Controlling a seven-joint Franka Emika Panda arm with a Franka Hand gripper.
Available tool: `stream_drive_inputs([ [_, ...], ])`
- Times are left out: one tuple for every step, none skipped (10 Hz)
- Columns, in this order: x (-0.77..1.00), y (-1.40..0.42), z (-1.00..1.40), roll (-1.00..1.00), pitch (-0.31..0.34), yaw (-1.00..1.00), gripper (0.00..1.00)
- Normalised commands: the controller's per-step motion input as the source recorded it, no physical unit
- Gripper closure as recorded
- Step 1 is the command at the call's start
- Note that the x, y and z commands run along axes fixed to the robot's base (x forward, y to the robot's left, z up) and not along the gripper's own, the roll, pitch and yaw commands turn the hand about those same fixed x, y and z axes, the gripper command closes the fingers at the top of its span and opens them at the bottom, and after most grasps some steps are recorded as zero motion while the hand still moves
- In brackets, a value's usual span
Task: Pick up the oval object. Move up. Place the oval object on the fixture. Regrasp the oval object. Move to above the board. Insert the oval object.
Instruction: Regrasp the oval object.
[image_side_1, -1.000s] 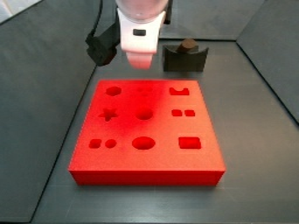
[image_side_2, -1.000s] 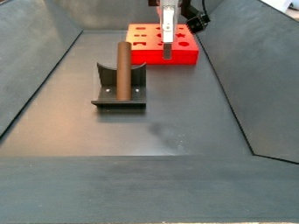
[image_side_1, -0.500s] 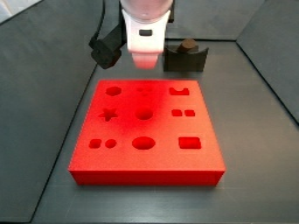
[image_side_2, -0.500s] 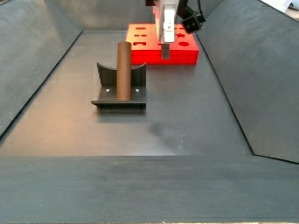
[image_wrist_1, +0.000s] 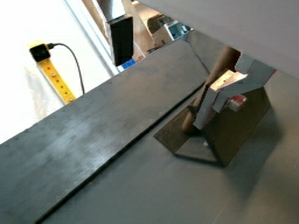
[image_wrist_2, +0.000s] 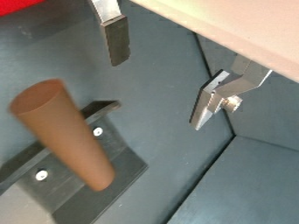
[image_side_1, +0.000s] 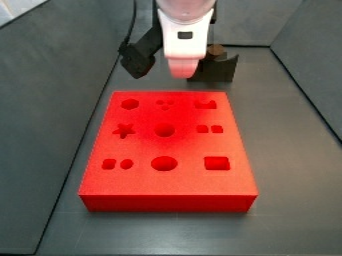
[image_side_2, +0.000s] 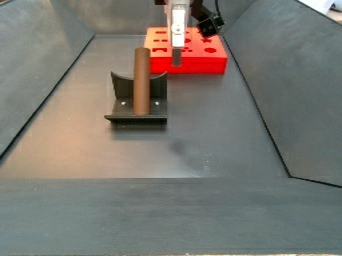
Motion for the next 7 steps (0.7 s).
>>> stream_drive_inputs([
  [1.00,-0.02,-0.04,0.10,0.092,-0.02,0.00],
  [1.00,-0.02,-0.04,0.10,0.111,-0.01,0.00],
  [1.00,-0.02,-0.04,0.11,0.128,0.02,0.00],
  [1.00,-0.02,-0.05,0.11,0.140,0.03,0.00],
  [1.00,-0.02,-0.05,0.12,0.141,0.04,0.00],
  [0.95,-0.02,-0.04,0.12,0.142,0.06,0.00],
  [0.86,-0.03,-0.04,0.12,0.135,0.08,0.00],
])
